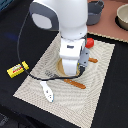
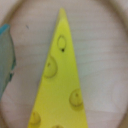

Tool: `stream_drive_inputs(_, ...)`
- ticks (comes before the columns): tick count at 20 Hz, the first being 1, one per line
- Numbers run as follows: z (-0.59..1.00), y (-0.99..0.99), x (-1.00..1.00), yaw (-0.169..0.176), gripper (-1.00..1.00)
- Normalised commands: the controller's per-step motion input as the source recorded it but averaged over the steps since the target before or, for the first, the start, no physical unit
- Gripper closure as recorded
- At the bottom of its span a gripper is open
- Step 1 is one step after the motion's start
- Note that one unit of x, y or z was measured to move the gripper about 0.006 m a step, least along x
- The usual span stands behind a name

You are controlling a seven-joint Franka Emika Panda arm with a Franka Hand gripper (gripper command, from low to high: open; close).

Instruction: Interact with the objects in diverse but meaningful ways.

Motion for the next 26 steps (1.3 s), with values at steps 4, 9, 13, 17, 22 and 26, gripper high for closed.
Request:
stream_drive_inputs(4, 0.47, 0.37, 0.18, 0.002, -1.0)
stream_drive_inputs(9, 0.43, 0.67, 0.12, 0.041, -1.0)
stream_drive_inputs(13, 0.22, 0.81, 0.0, 0.059, -1.0)
stream_drive_inputs(17, 0.03, 0.8, -0.01, 0.066, -1.0)
stream_drive_inputs(22, 0.0, 0.75, 0.06, 0.034, -1.0)
stream_drive_inputs(26, -0.04, 0.53, 0.13, 0.0, -1.0)
